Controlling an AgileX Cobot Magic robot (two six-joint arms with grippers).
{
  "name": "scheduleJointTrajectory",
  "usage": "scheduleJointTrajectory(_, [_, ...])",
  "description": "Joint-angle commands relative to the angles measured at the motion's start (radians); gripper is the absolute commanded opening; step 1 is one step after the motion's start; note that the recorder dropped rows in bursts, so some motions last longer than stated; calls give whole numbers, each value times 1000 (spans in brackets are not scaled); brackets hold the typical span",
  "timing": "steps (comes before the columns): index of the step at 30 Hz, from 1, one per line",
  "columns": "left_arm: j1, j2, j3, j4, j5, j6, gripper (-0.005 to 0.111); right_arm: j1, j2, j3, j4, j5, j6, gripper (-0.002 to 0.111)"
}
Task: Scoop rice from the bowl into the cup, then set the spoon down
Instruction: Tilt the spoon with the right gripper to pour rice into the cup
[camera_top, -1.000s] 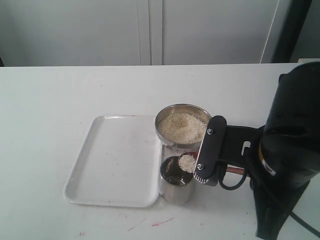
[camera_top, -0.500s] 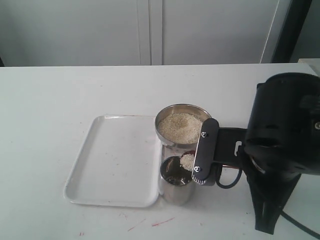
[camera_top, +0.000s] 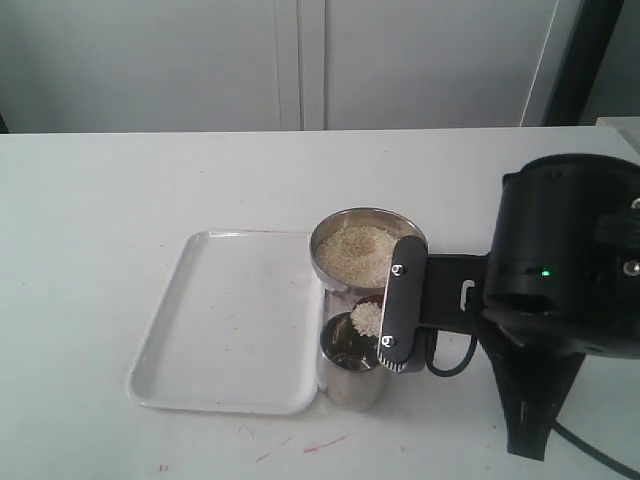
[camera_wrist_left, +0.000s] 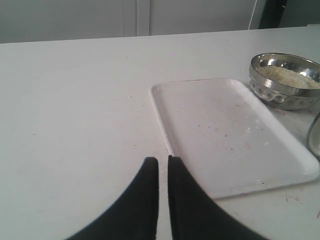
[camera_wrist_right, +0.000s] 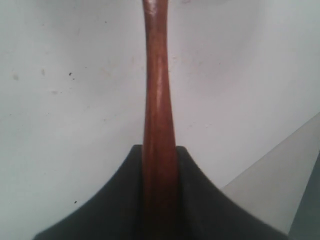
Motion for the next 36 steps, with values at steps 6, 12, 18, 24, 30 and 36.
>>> scheduleJointTrajectory(6, [-1, 1, -6, -10, -3, -6, 14, 43, 18, 3, -88, 46, -5, 0])
scheduleJointTrajectory(12, [-1, 1, -6, -10, -3, -6, 14, 43, 22, 3, -122, 44, -5, 0])
scheduleJointTrajectory(18, [-1, 1, -6, -10, -3, -6, 14, 43, 22, 3, -154, 36, -5, 0])
scheduleJointTrajectory(24, [-1, 1, -6, -10, -3, -6, 14, 43, 22, 3, -188, 32, -38, 0])
scheduleJointTrajectory(30, [-1, 1, -6, -10, -3, -6, 14, 43, 22, 3, -217, 31, -70, 0])
scheduleJointTrajectory(36, [-1, 1, -6, -10, -3, -6, 14, 43, 22, 3, -222, 31, -114, 0])
